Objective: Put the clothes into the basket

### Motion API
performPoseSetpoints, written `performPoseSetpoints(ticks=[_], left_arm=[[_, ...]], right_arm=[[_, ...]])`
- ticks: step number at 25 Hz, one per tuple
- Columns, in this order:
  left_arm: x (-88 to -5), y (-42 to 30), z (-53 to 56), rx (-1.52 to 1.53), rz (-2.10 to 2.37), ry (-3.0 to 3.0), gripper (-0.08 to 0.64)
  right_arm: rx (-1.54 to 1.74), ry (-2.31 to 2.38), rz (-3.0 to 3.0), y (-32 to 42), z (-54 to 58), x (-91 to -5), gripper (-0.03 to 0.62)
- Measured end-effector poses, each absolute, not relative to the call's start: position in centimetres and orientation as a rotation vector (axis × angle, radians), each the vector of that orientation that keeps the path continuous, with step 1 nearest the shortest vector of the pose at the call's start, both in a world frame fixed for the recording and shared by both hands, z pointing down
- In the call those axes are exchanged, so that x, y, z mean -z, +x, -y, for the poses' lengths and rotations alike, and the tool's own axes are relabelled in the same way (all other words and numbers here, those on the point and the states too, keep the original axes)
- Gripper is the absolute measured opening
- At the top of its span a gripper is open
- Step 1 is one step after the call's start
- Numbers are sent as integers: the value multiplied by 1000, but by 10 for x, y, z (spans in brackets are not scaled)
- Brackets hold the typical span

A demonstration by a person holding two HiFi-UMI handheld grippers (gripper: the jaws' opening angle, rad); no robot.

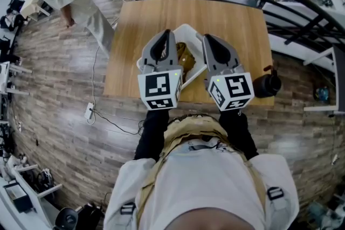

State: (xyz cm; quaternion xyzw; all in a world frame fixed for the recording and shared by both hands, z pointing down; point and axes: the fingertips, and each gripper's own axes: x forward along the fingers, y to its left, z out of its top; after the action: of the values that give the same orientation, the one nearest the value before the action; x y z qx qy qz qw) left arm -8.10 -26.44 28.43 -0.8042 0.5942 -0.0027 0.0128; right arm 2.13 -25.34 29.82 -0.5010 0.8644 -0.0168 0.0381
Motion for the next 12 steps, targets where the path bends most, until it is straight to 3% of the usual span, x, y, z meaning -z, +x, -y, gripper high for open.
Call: performPoseSetpoints(ticks=[12], left_arm=[[-293, -82, 257, 34, -1852, -2524, -2]], right_arm=[[50, -1548, -2623, 25, 245, -298, 20]])
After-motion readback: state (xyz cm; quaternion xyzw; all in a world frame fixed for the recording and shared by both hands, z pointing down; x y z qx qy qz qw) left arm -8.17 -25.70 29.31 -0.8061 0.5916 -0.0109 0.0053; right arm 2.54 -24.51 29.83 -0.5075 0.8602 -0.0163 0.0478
